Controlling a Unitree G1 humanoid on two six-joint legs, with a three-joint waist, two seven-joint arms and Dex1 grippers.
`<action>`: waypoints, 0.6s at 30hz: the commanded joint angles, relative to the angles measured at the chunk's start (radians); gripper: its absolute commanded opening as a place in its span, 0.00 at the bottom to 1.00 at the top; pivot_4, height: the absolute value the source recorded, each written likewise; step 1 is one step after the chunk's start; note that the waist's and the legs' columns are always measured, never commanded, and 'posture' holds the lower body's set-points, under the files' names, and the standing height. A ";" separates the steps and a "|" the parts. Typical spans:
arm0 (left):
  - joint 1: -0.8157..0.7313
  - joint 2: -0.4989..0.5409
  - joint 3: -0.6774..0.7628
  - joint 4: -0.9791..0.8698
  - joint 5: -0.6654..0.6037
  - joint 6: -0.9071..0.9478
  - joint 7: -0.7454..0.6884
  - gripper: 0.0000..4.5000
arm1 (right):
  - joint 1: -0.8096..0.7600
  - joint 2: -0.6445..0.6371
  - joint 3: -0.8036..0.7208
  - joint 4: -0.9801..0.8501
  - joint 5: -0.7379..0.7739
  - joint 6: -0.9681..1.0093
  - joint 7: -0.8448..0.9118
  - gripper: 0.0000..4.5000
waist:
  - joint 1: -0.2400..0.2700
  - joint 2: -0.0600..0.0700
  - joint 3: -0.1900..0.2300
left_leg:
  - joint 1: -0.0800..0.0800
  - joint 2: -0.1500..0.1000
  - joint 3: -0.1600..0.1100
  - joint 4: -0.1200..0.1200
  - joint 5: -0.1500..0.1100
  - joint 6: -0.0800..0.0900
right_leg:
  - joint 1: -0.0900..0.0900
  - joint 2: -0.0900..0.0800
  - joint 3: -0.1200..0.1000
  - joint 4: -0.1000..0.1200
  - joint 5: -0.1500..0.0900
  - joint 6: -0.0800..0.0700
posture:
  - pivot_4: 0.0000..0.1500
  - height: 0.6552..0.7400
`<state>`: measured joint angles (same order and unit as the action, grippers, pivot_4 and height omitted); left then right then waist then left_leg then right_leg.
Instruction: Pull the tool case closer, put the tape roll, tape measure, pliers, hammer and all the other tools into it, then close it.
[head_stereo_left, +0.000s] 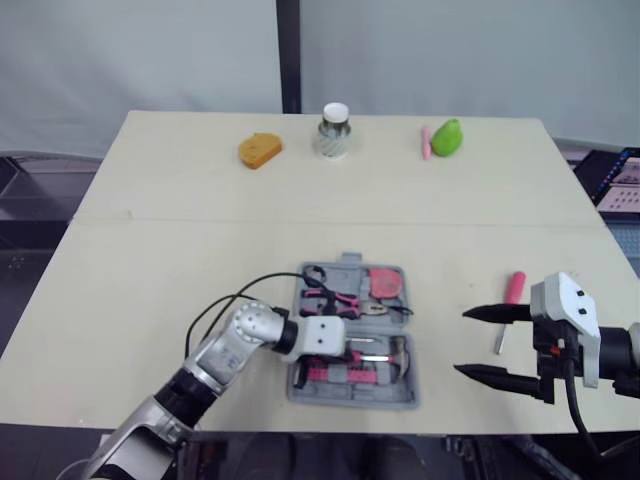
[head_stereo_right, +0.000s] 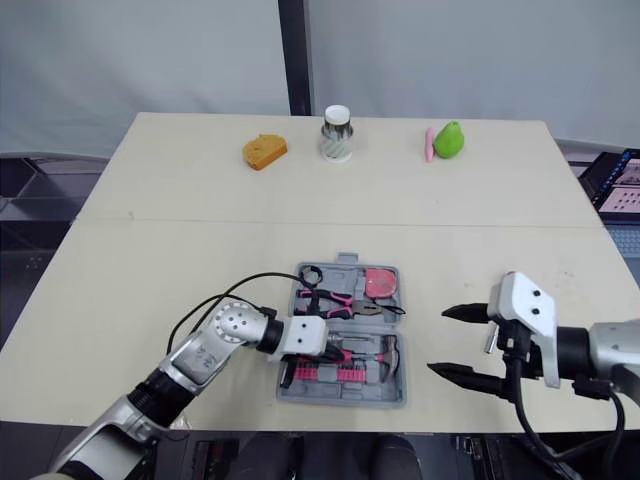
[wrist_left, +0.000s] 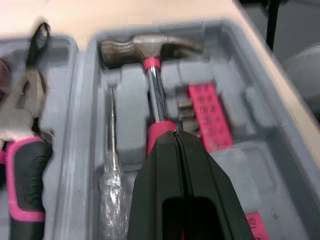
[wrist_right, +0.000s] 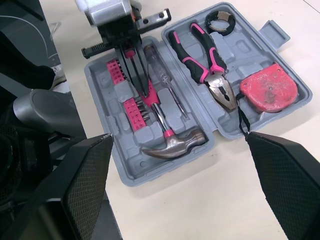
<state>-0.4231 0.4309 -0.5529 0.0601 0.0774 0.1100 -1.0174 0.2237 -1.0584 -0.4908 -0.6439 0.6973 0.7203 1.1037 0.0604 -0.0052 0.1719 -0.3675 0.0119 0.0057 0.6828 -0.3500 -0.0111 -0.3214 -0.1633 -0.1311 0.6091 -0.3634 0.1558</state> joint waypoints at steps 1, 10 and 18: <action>0.041 0.019 -0.050 0.085 0.075 0.053 0.006 0.01 | 0.000 -0.015 -0.034 -0.026 -0.005 -0.012 0.003 1.00 | 0.000 0.000 -0.001 | 0.000 0.000 0.000 0.000 0.000 0.000 | 0.000 0.000 0.000 0.000 0.000 0.000 | 1.00 1.00; 0.023 -0.010 0.047 0.038 -0.050 0.118 -0.020 0.01 | -0.012 0.003 -0.032 -0.007 0.002 -0.011 -0.003 1.00 | -0.001 0.000 -0.001 | 0.000 0.000 0.000 0.000 0.000 0.000 | 0.000 0.000 0.000 0.000 0.000 0.000 | 1.00 1.00; 0.003 0.081 0.358 -0.172 -0.287 0.371 0.001 0.18 | 0.011 0.085 -0.155 0.160 0.081 0.034 -0.013 1.00 | -0.007 0.001 0.001 | -0.002 0.001 0.000 0.000 0.000 0.000 | -0.002 0.000 0.000 0.000 0.000 0.000 | 1.00 1.00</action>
<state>-0.4181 0.5000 -0.2754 -0.0408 -0.1398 0.4327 -1.0282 0.2259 -0.9847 -0.5957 -0.5287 0.7708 0.7629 1.0939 0.0533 -0.0043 0.1731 -0.3697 0.0123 0.0057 0.6825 -0.3499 -0.0111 -0.3236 -0.1632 -0.1313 0.6092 -0.3635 0.1558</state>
